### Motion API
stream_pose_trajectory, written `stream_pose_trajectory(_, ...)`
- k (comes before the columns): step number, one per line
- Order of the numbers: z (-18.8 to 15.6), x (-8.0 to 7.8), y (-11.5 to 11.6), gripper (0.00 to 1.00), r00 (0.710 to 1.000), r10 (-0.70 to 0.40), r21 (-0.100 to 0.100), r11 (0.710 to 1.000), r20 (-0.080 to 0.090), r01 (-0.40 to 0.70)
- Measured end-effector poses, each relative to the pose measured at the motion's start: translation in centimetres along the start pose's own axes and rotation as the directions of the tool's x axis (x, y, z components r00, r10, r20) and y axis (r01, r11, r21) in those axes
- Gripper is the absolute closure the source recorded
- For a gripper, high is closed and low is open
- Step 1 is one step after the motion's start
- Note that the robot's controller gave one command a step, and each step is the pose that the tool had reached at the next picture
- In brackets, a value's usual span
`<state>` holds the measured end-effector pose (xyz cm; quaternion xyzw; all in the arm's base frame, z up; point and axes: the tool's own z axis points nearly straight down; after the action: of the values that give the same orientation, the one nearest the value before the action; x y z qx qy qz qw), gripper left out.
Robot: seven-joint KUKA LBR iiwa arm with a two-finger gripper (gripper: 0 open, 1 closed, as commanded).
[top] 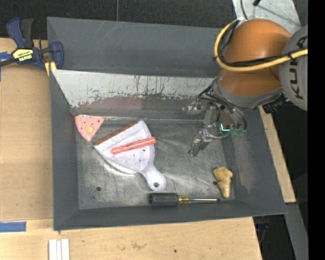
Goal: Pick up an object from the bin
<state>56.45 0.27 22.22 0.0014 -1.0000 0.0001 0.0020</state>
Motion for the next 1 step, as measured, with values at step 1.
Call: stream_pose_trajectory(1,-0.41,-0.15,0.00,0.00,1.000,0.000,0.000,1.000,0.008,0.000)
